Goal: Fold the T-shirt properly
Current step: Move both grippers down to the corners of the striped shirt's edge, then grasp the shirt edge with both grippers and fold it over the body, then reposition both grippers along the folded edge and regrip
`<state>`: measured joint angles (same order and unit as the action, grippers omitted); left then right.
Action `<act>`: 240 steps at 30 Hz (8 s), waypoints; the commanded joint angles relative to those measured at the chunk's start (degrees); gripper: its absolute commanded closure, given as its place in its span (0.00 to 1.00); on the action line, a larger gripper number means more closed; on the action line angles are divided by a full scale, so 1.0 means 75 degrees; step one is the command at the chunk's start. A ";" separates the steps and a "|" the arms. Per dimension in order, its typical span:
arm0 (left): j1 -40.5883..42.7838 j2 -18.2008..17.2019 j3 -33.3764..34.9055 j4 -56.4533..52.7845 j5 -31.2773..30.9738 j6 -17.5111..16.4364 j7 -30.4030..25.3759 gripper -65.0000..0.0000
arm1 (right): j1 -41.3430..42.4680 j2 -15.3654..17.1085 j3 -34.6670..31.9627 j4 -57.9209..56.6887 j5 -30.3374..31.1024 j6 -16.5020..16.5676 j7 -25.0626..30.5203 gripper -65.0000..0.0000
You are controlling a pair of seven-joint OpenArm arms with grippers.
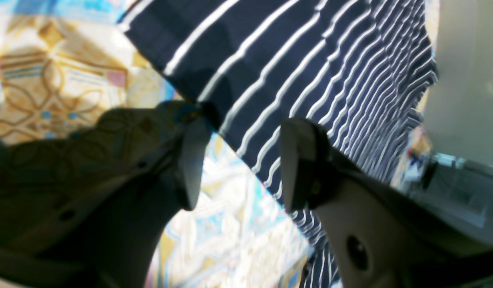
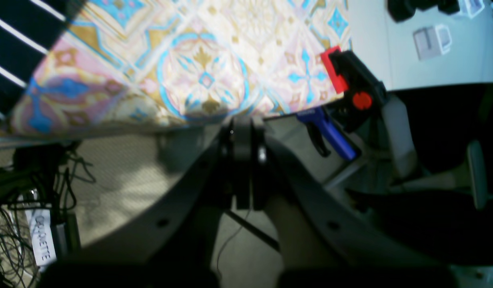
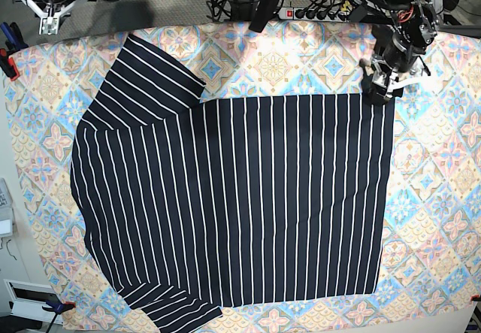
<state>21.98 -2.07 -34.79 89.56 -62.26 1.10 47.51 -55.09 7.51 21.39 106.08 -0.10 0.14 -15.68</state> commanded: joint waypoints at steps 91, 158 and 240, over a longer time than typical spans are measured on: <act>-0.1260 -0.0516 -0.0068 -0.1949 -0.0648 -0.0094 0.0470 1.00 | 0.3413 0.0025 -0.1931 -0.1690 0.2316 0.0655 -0.2439 0.69; -0.1448 -0.0656 0.0155 0.0818 -0.0097 -0.0434 0.0763 1.00 | 0.4210 0.0083 -0.0408 0.0467 0.2258 0.2284 -0.2533 1.00; -0.2245 -0.0106 -0.0666 -0.2605 0.0852 -0.0387 0.0482 0.46 | 0.4948 0.0353 -0.0455 -0.1104 0.2293 0.2284 -0.2463 0.67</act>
<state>5.45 -2.83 -40.01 70.13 -58.11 -3.03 50.46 -18.28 9.54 17.69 96.75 16.60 17.34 -35.27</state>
